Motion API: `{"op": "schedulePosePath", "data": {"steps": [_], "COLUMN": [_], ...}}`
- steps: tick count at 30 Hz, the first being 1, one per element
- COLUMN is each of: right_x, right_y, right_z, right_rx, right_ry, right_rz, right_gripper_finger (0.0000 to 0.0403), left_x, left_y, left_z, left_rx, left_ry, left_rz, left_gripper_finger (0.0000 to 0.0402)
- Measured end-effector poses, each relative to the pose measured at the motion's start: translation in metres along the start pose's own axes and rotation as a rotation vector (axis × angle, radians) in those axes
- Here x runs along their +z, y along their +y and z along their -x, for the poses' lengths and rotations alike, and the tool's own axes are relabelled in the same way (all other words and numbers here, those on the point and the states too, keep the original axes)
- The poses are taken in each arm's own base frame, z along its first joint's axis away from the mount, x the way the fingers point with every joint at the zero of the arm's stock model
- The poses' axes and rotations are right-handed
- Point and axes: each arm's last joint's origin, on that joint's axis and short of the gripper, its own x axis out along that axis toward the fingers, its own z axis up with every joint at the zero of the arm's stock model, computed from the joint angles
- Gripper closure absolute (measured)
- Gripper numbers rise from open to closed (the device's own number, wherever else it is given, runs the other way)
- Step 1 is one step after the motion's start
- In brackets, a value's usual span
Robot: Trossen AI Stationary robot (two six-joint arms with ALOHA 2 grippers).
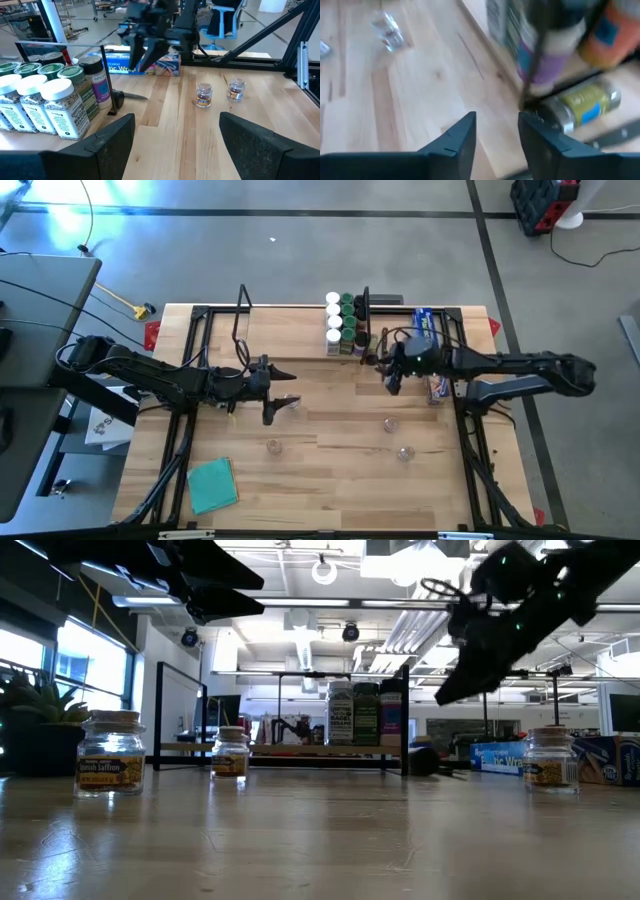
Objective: Shelf spices
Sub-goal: Adjust the black seasoning bottles on the shelf
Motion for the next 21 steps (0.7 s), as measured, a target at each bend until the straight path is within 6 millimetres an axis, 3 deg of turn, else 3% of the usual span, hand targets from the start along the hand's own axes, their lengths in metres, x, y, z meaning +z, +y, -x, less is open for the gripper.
{"op": "schedulePosePath", "data": {"steps": [6,11,17,21], "right_x": [0.018,0.04,0.067,0.076], "right_y": [0.045,0.073,0.083,0.092], "right_z": [0.008,0.008,0.003,-0.009], "right_rx": [-0.116,-0.22,-0.285,-0.297], "right_ry": [-0.136,-0.145,0.058,0.098], "right_rz": [0.125,0.25,0.295,0.318], "right_gripper_finger": [0.033,0.0395,0.038,0.038], "left_x": [0.0,0.0,0.0,0.0], "left_y": [0.0,0.0,0.0,0.0], "left_z": [0.0,0.0,0.0,0.0], "left_rx": [0.001,0.003,0.002,0.002], "left_ry": [0.0,-0.001,0.0,0.001], "left_rz": [0.006,0.007,0.009,0.008], "left_gripper_finger": [0.0117,0.0117,0.0117,0.0117]}}
